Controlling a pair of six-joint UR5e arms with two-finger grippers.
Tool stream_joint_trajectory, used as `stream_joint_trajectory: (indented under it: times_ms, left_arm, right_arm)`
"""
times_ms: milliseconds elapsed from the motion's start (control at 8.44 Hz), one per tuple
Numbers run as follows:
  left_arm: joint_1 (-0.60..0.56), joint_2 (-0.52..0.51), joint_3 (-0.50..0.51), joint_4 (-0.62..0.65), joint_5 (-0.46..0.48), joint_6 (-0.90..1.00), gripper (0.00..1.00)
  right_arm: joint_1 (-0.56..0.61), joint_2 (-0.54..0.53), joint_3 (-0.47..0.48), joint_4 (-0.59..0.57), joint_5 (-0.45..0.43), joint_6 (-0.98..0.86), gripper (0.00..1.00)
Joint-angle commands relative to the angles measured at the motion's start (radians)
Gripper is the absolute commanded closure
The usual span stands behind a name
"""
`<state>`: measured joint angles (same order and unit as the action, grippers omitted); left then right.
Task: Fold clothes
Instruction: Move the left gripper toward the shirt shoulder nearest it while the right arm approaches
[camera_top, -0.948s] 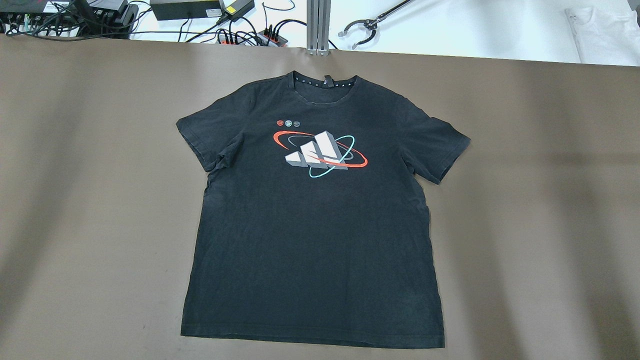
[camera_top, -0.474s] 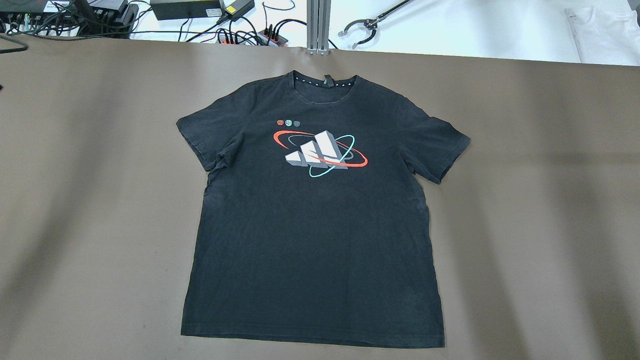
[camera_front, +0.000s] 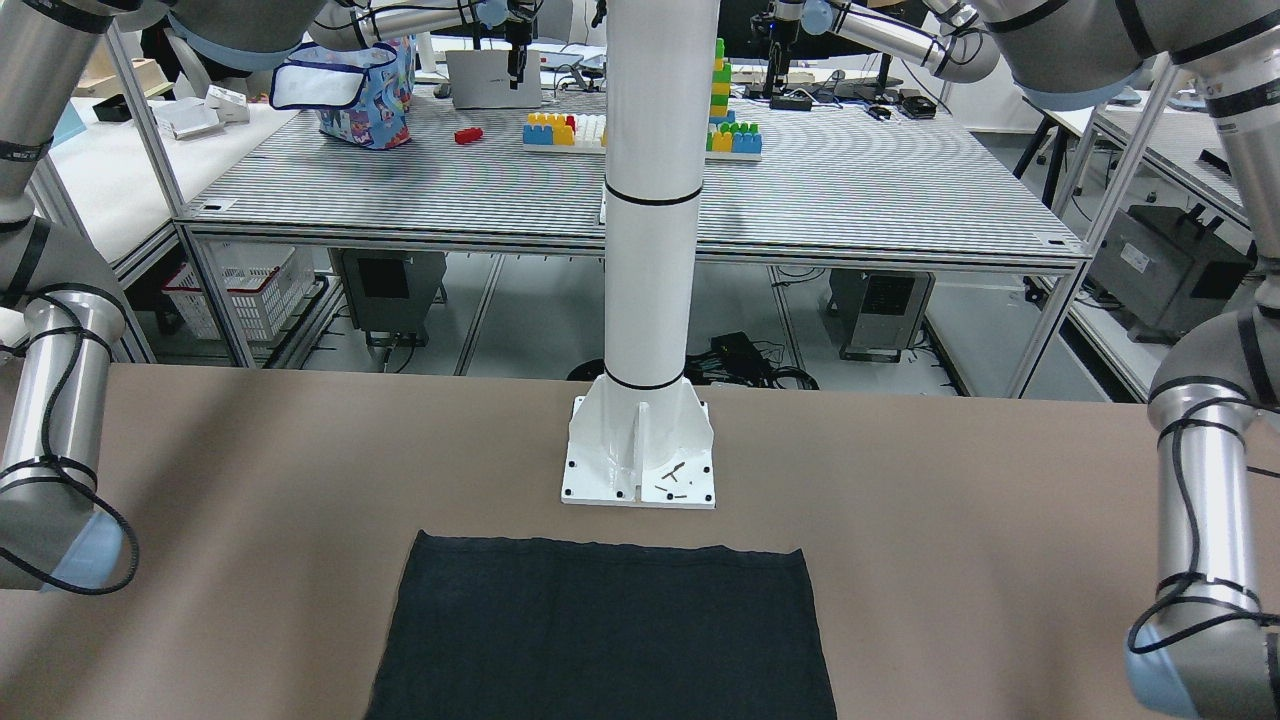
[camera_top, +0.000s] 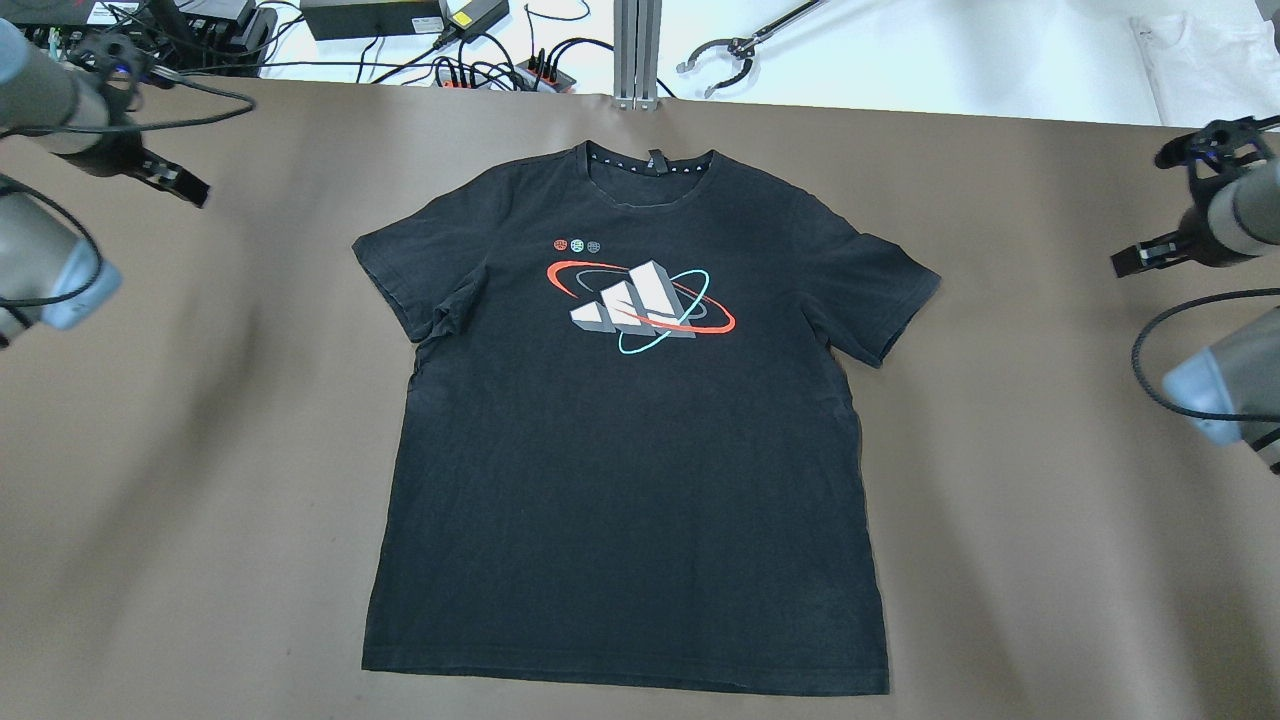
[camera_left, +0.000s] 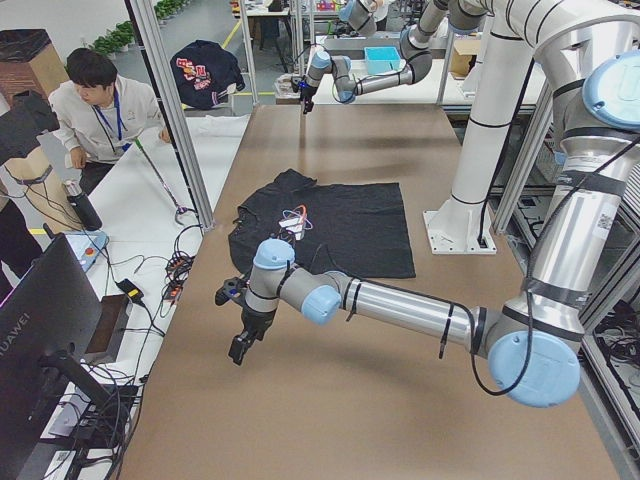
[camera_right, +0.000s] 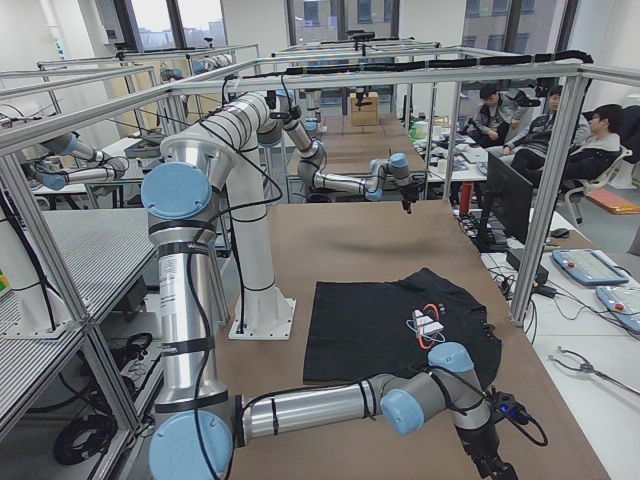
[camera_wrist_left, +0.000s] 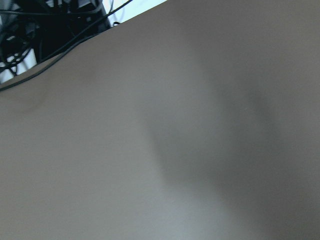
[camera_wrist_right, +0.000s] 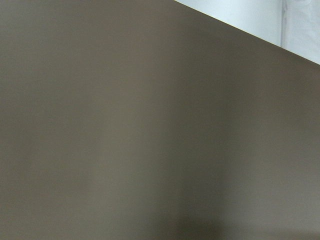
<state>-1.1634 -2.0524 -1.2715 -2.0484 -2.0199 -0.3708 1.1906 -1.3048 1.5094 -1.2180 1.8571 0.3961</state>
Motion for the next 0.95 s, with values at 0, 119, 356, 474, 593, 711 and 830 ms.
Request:
stream_joint_trajectory:
  times_ms: [0,119,356,474,593,711,830]
  left_arm:
    - [0.102,-0.173,0.207,-0.113,-0.007,-0.186,0.0]
    - [0.122,-0.19,0.219,-0.113,-0.007,-0.206,0.0]
    - [0.16,-0.207,0.225,-0.113,-0.005,-0.229,0.0]
    - [0.172,-0.207,0.224,-0.114,-0.005,-0.231,0.0]
    - [0.192,-0.207,0.222,-0.121,-0.003,-0.243,0.01]
    - [0.208,-0.207,0.222,-0.122,0.004,-0.27,0.08]
    - [0.209,-0.207,0.222,-0.122,0.004,-0.272,0.16]
  right_arm:
    - [-0.075,0.051,-0.008,0.002,-0.001,0.093,0.06]
    - [-0.083,0.051,-0.008,0.003,-0.001,0.093,0.06]
    - [-0.097,0.05,-0.008,0.003,-0.001,0.092,0.06]
    - [-0.097,0.05,-0.008,0.005,-0.001,0.092,0.06]
    - [-0.097,0.05,-0.008,0.003,-0.003,0.092,0.06]
    - [-0.098,0.05,-0.009,0.003,-0.006,0.09,0.06]
    - [-0.098,0.05,-0.011,0.003,-0.006,0.092,0.06]
